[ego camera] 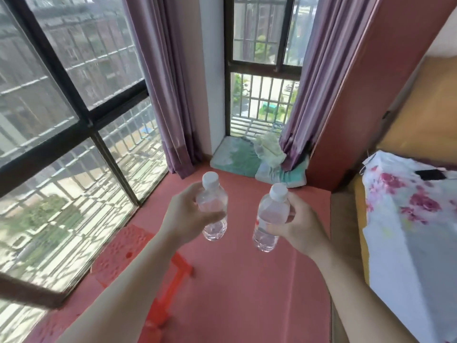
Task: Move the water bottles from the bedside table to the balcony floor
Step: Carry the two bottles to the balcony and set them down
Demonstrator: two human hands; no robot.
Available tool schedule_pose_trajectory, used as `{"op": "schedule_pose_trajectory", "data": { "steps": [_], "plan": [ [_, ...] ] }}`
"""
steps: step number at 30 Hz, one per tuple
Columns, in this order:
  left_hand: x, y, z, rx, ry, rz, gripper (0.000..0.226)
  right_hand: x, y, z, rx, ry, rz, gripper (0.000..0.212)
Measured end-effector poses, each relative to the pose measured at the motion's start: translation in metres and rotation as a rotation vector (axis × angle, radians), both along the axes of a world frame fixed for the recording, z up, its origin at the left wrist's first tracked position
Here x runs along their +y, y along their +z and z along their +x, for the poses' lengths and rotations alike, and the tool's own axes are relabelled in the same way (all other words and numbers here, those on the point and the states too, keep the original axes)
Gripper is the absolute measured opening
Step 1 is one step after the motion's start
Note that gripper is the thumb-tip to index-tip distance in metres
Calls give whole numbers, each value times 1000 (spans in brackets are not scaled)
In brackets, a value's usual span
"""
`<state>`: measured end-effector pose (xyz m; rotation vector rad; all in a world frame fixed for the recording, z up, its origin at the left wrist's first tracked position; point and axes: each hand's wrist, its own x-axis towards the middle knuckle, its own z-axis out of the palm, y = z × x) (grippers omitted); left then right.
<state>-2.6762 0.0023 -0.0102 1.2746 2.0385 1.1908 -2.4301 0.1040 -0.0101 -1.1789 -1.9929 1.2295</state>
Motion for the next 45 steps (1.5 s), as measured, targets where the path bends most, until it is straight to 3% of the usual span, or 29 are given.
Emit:
{"op": "schedule_pose_trajectory", "data": {
  "steps": [10,16,25,37,45],
  "plan": [
    [159,-5,-122,16,63,6,60,178,-1,-135,-40,87,-3,55],
    [270,-20,-219,-58,59,-2,46,281,-15,-229,-64,36,13,49],
    [433,-7,-319,-20,-5,-32,49,421,-6,-326,-75,4,-34,49],
    [635,-63,-432,-92,69,-138,48,645,-86,-459,-105,57,-156,54],
    [743,-94,-500,-165,52,-221,48,743,-117,-537,-155,76,-213,57]
  ]
}}
